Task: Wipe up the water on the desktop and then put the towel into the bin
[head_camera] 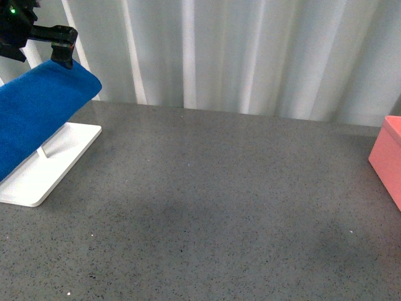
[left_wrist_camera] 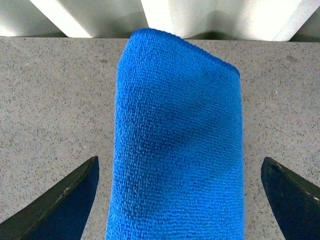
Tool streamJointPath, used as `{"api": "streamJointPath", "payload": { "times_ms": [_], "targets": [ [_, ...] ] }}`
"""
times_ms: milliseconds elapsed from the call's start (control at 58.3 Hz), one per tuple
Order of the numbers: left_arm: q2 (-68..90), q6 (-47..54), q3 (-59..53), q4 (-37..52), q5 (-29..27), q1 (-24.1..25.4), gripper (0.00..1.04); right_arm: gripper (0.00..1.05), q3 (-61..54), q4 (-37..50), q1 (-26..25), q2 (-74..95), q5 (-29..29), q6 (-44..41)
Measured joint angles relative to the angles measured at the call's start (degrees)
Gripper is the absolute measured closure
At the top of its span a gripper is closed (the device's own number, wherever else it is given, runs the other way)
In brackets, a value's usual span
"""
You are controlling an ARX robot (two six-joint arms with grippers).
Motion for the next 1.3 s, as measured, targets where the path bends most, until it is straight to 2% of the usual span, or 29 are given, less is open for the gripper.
{"api": "streamJointPath", "payload": {
  "times_ms": [223,480,652,772,977,1303],
  "targets": [
    [0.0,1.0,-3.8,5.3,-1.2,0.2,0.07,0.07,0.0,0.0,0.0,0.0,0.0,0.0],
    [0.0,1.6,-8.5,7.4,-1.2,0.7,0.07,0.07,0.0,0.0,0.0,0.0,0.0,0.0],
    [0.0,1.7,-8.5,7.5,-1.3,0.9,0.33,0.07,0.0,0.0,0.0,0.0,0.0,0.0],
    [0.0,1.7,-8.4,7.0,-0.8,0.9,0.60,0.07,0.0,0.0,0.0,0.0,0.0,0.0],
    [-0.1,1.7,-8.0,7.0,-0.5,1.0,0.98,0.07,0.0,0.0,0.0,0.0,0.0,0.0],
    [-1.3,3.7,-7.0,7.0,0.2,1.2,0.99,0.07,0.0,0.0,0.0,0.0,0.0,0.0]
  ]
}}
